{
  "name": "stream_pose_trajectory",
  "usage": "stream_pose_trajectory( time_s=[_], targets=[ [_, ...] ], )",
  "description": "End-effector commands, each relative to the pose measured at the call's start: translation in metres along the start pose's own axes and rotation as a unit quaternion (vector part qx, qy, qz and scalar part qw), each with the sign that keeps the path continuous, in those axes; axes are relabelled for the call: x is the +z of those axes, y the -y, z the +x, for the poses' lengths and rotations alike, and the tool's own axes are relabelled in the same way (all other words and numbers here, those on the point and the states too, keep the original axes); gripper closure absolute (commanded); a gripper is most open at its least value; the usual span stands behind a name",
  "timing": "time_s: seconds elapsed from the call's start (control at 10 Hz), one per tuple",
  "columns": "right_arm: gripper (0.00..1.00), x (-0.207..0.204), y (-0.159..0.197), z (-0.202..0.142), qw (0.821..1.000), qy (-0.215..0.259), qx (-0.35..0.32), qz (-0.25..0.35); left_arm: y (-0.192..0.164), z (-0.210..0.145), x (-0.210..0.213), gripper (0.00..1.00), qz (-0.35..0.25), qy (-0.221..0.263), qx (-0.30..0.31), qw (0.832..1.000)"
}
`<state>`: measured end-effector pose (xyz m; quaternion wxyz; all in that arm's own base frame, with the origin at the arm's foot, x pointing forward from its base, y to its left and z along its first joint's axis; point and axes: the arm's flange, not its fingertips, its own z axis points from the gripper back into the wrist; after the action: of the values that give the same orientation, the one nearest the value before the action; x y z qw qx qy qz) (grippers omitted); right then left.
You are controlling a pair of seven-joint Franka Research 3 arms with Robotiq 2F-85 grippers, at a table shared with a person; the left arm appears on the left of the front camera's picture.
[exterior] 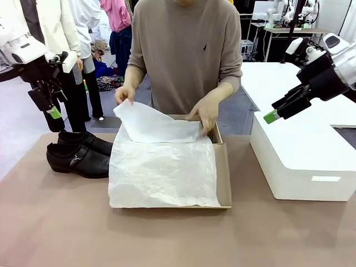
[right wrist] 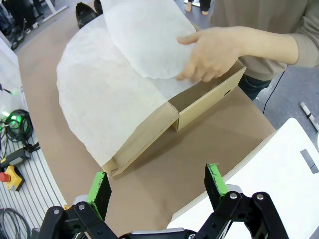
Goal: Pack the shoes into the box.
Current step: Place one shoe of the Shoes into the Shoes Box.
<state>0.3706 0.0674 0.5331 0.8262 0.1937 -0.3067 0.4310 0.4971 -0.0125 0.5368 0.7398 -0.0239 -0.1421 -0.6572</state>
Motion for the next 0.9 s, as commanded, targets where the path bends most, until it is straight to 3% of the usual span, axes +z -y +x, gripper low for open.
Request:
stream_pose_trajectory(
  time_s=[0.0,0.4,0.8],
  targets=[
    [0.0,-0.001,0.003,0.001,1.0,0.012,0.004,0.007,-0.027,-0.009,-0.004,0.0,-0.012,-0.026,-0.025,0.999],
    [0.0,-0.001,0.003,0.001,1.0,0.012,0.004,0.007,-0.072,-0.021,-0.037,0.0,-0.026,-0.054,-0.027,0.998],
    [0.0,-0.001,0.003,0.001,1.0,0.012,0.004,0.007,-0.091,-0.028,-0.067,0.0,-0.04,-0.055,-0.042,0.997]
  ],
)
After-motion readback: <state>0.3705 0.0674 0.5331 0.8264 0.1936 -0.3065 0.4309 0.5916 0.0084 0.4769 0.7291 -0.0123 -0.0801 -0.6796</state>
